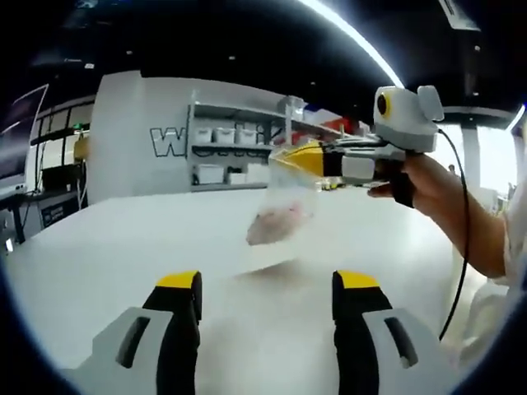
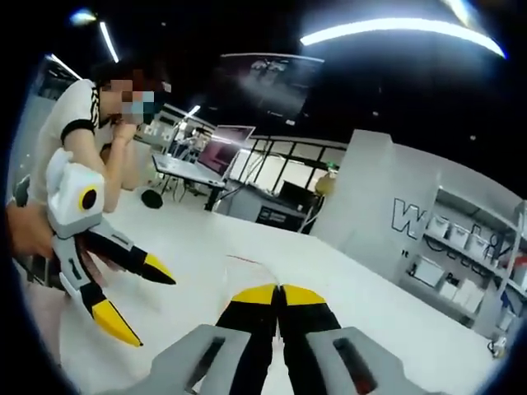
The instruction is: Open the resealable bag by pulling the two sides of the seal apart until the entire bag opening is separated and visibly accessible.
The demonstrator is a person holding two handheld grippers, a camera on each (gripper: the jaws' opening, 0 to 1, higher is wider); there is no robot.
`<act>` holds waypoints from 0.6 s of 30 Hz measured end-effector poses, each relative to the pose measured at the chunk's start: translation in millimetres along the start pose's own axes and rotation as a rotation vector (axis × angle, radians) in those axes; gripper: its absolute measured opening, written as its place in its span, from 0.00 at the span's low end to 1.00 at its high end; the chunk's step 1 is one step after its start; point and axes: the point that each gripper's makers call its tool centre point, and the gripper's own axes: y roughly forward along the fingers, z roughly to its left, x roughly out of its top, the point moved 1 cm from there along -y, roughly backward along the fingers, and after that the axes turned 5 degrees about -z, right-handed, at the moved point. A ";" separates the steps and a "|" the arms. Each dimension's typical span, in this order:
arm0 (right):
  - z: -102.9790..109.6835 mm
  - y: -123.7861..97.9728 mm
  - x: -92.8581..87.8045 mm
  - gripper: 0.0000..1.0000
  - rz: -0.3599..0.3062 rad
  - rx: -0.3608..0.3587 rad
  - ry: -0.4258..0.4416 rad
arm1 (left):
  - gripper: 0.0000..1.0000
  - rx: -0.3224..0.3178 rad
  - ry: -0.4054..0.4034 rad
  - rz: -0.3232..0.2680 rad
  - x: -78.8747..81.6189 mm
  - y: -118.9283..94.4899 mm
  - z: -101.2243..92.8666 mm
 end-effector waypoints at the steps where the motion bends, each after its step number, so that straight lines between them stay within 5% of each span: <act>1: -1.0 0.7 -0.8 0.00 0.002 0.000 0.000 | 0.64 -0.002 0.001 0.002 -0.2 -0.1 -0.4; 18: -32.3 18.4 -18.5 0.00 0.050 -0.027 -0.021 | 0.62 -0.001 -0.042 -0.001 -1.5 -3.0 1.7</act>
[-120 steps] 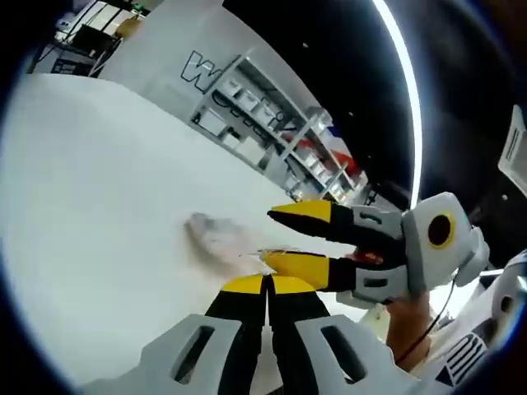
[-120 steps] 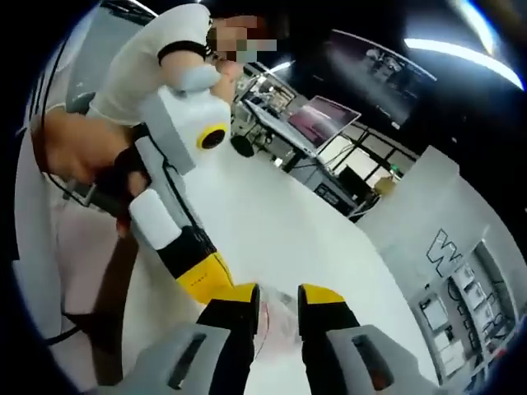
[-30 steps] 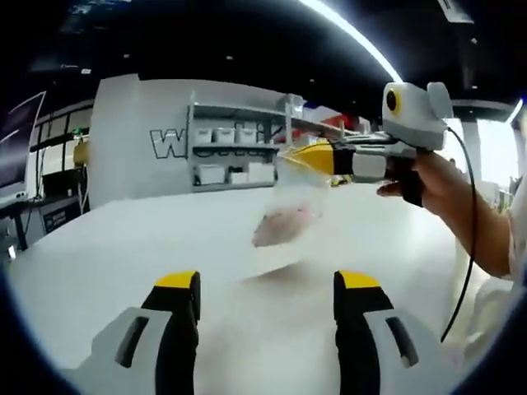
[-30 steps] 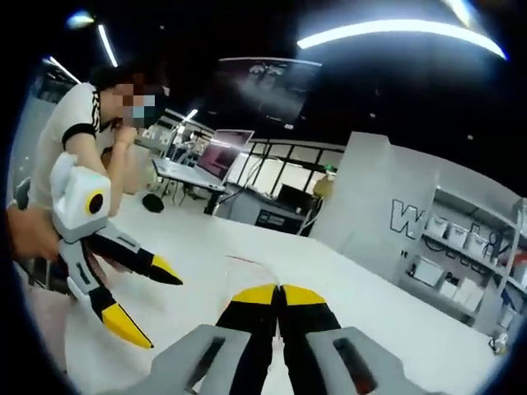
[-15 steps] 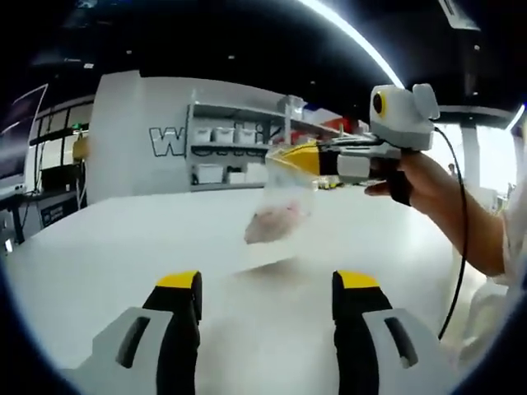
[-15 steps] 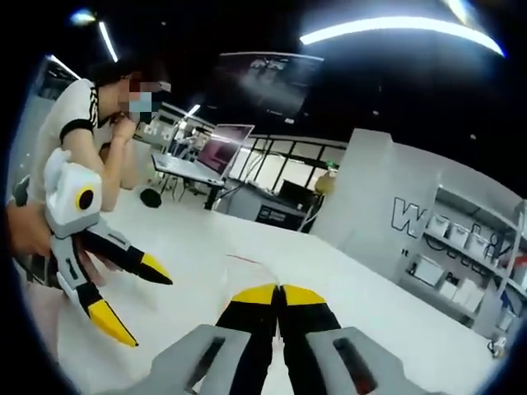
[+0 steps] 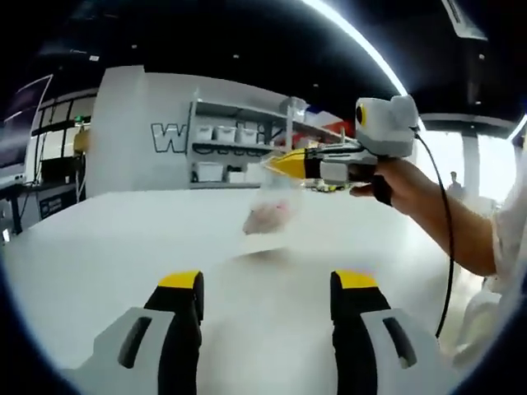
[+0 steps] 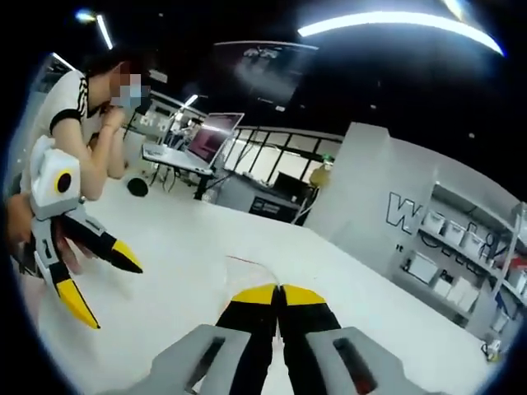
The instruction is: Open the resealable bag by pulling the two sides of the seal apart until the entire bag opening is separated and visibly accessible.
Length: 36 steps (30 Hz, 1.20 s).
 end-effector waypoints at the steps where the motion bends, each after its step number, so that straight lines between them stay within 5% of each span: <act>1: 0.2 0.4 -0.1 0.00 0.000 0.000 0.000 | 0.62 0.000 -0.001 -0.001 0.1 0.0 0.2; 36: -18.2 19.8 -11.9 0.00 0.020 -0.009 -0.002 | 0.60 -0.012 -0.045 -0.008 -2.0 -1.5 -0.6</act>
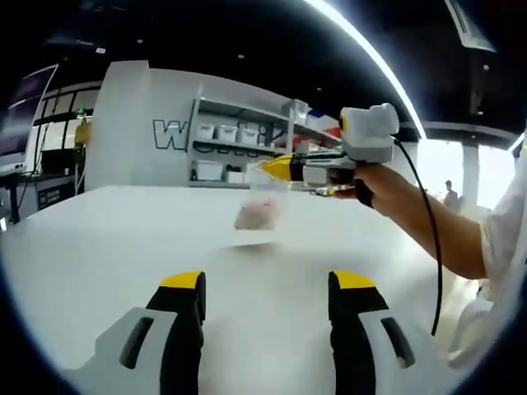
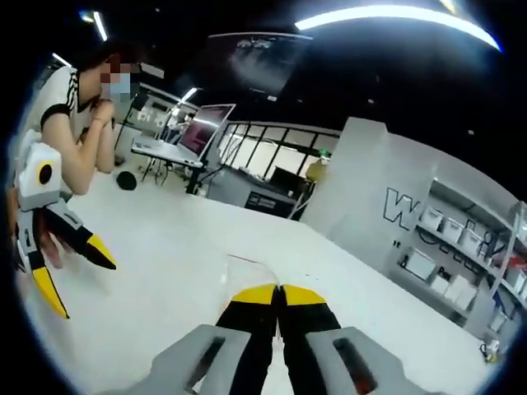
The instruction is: Open the resealable bag by pulling the two sides of the seal apart until the entire bag opening is separated and visibly accessible.
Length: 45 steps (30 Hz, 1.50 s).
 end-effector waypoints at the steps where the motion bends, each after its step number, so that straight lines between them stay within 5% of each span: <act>1: -0.3 0.2 0.1 0.00 -0.001 -0.001 -0.001 | 0.60 0.000 0.001 0.000 0.0 0.0 0.1; 45: -26.4 19.1 -14.6 0.00 0.028 -0.037 -0.004 | 0.60 0.013 -0.003 0.016 -2.2 -0.2 4.3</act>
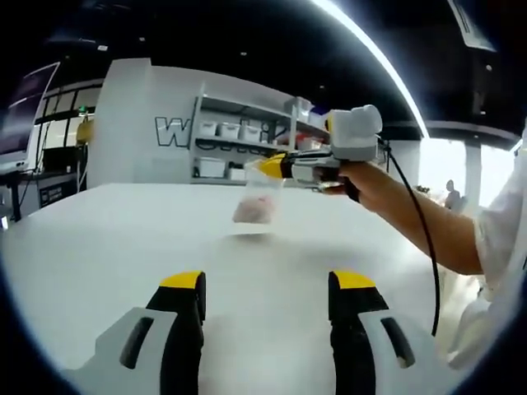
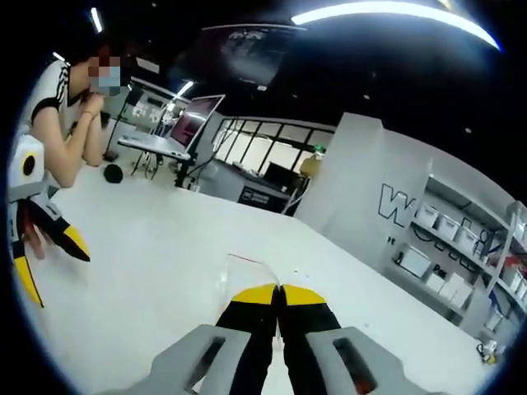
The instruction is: Open the resealable bag by pulling the two sides of the seal apart until the entire bag opening is separated and visibly accessible.
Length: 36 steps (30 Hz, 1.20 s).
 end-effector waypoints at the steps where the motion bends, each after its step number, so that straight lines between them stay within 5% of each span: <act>1: -0.6 0.5 -0.6 0.00 0.001 -0.001 0.002 | 0.60 0.000 -0.001 0.000 0.1 0.0 0.1; 36: -38.0 32.8 -21.3 0.00 0.048 -0.053 -0.006 | 0.59 0.018 -0.021 0.013 -3.4 -0.6 4.2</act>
